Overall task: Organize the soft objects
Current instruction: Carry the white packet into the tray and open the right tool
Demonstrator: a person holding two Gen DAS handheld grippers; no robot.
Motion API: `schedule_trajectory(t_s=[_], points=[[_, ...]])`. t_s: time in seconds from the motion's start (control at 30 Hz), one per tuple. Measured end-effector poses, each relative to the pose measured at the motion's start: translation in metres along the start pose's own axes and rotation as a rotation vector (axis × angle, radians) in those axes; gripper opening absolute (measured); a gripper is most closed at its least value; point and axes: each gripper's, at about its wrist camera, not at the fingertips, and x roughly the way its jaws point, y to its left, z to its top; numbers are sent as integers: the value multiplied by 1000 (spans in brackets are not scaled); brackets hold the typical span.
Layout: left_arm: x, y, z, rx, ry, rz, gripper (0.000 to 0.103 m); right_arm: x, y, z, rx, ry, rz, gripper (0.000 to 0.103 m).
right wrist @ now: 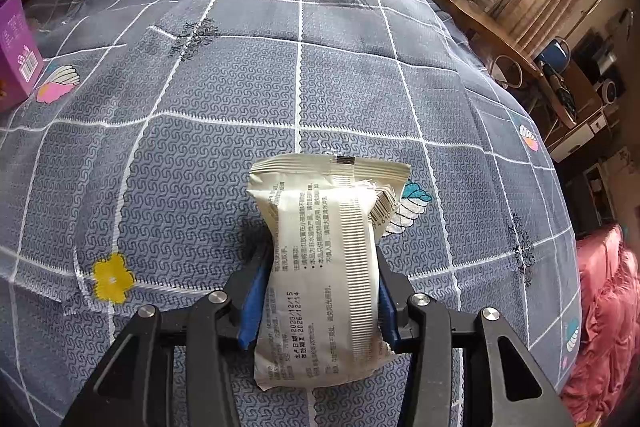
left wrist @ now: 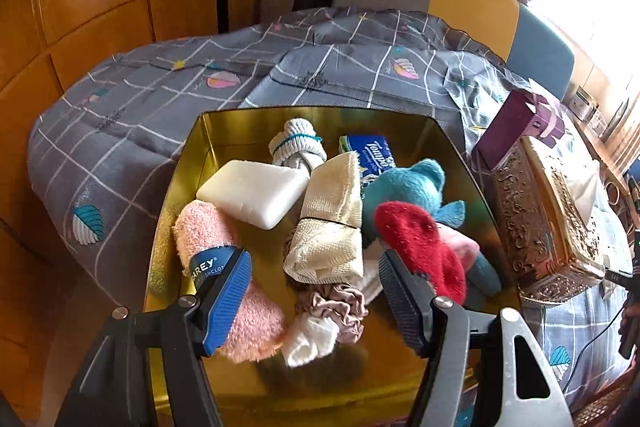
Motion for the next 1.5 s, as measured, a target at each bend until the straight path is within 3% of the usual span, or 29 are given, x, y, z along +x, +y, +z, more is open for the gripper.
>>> schedule_trajectory(t_s=[0.47, 0.8, 1.13, 1.37, 1.5], points=[[-19, -16, -10, 73, -30, -6, 68, 4, -10, 2, 59, 26, 33, 47], [-21, -22, -15, 103, -41, -10, 74, 6, -11, 24, 167, 79, 70, 45], [-22, -27, -21, 135, -32, -41, 74, -46, 34, 100, 128, -50, 134, 45], [-23, -31, -22, 149, -35, -54, 74, -118, 88, 161, 29, -225, 210, 45], [-24, -31, -23, 158, -39, -51, 74, -164, 132, 173, -61, -338, 309, 45]])
